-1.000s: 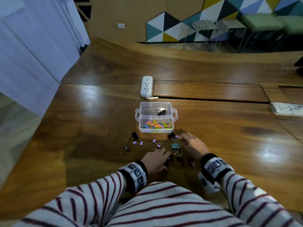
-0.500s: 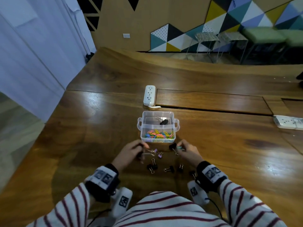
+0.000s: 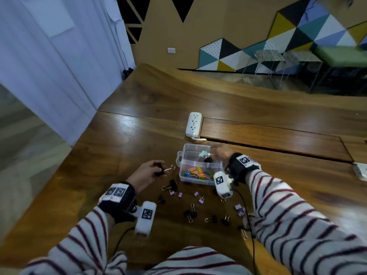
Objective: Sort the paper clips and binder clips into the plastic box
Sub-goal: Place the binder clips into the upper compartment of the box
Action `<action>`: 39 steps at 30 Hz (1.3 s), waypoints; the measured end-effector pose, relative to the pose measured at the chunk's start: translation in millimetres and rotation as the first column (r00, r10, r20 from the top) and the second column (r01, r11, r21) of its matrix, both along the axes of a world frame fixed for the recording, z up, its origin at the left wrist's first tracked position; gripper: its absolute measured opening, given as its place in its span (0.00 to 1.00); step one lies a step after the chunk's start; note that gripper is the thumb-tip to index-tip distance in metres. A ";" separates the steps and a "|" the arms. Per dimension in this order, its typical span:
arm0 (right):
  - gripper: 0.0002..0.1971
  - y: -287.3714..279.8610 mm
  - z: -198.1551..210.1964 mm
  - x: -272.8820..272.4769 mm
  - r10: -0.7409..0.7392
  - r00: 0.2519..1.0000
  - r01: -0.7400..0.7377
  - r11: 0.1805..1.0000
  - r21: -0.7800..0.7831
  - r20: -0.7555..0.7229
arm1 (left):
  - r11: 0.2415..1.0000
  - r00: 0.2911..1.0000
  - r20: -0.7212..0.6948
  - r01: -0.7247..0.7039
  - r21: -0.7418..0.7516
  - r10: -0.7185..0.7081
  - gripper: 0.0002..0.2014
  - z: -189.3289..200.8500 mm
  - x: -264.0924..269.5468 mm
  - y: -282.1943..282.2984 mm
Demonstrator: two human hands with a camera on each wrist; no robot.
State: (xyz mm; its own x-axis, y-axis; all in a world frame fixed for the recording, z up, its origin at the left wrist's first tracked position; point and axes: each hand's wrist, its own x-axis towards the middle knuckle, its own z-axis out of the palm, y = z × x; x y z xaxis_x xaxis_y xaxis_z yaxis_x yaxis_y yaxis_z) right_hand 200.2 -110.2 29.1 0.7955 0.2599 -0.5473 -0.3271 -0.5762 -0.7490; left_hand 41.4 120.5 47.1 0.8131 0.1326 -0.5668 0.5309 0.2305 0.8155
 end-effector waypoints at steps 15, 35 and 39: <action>0.18 -44.3 -55.4 -126.5 0.745 0.523 -0.195 0.577 -0.793 0.414 | 0.370 0.750 -0.050 0.382 0.847 -0.660 0.20 -12.4 118.2 -67.8; 0.17 -13.5 6.6 -35.2 -0.364 0.839 0.534 0.692 0.486 -0.405 | 0.098 0.694 -0.399 0.558 0.824 -0.599 0.24 -69.2 13.3 -14.3; 0.20 -16.5 8.7 -26.5 -0.317 0.881 0.462 0.739 0.491 -0.351 | 0.027 0.655 -0.423 0.560 0.828 -0.626 0.21 -69.3 16.9 -19.5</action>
State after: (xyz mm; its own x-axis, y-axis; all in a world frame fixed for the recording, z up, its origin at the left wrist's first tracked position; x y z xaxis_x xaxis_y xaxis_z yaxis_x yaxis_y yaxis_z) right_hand 173.6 -126.7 37.7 0.7642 0.2653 -0.5879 -0.6316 0.1236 -0.7654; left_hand 58.3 101.0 -22.2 0.8941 -0.0638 -0.4432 0.0634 -0.9618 0.2664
